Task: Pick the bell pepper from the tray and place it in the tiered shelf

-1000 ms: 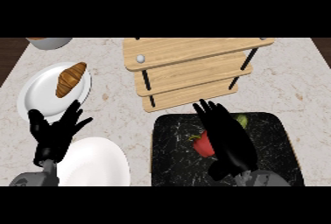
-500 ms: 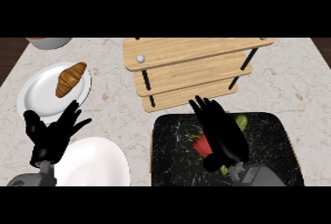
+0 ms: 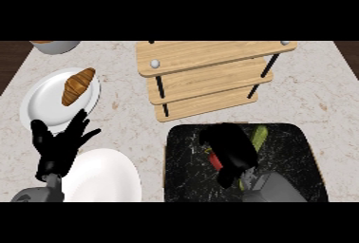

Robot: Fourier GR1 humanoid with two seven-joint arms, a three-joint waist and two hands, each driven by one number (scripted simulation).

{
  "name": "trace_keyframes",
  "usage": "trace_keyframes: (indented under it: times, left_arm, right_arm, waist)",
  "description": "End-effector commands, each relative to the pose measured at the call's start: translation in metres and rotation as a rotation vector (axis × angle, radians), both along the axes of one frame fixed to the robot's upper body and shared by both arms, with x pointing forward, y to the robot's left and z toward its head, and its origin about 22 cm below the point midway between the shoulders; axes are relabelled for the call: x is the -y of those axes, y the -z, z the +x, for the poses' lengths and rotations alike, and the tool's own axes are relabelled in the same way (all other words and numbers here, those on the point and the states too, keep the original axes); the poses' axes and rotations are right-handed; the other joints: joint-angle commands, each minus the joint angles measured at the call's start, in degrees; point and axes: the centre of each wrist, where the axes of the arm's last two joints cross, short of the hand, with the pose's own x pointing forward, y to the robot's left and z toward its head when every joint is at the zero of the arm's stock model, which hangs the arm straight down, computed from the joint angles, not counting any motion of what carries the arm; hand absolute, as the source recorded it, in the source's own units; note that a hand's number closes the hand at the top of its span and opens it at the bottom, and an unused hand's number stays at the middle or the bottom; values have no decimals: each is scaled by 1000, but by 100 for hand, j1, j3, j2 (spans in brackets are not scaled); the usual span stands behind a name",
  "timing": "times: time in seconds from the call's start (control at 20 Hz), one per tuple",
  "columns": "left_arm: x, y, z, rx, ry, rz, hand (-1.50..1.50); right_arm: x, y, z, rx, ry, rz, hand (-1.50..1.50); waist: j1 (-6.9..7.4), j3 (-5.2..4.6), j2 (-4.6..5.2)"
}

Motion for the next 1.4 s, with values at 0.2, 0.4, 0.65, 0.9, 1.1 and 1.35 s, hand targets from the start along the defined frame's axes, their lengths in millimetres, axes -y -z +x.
trace_keyframes:
  times: [0.2, 0.4, 0.65, 0.9, 1.1, 1.35]
  left_arm:
    - [-22, 8, 2, -62, 19, -10, 0]
    - [2, 12, -9, -66, 13, -7, 0]
    - [11, -4, 17, -50, 2, -8, 0]
    - [-13, 13, -10, -60, -13, 5, 0]
    - [2, 9, -5, -58, 6, 7, 0]
    - [-5, 13, -22, -75, -21, 11, 0]
  right_arm:
    - [1, 38, -14, -28, -94, 56, 150]
    - [-48, 22, -34, -234, -12, 162, 150]
    - [-75, -9, -60, -267, -7, 235, 150]
    - [-66, -70, -78, -71, 0, 437, 150]
    - [-64, -118, -99, 61, 32, 532, 150]
    - [-38, -174, -128, 188, 139, 578, 150]
  waist:
    - [-32, 14, 120]
    - [-8, 12, 114]
    - [-17, 12, 113]
    - [-52, 11, 88]
    - [-45, 10, 82]
    - [-30, 3, 47]
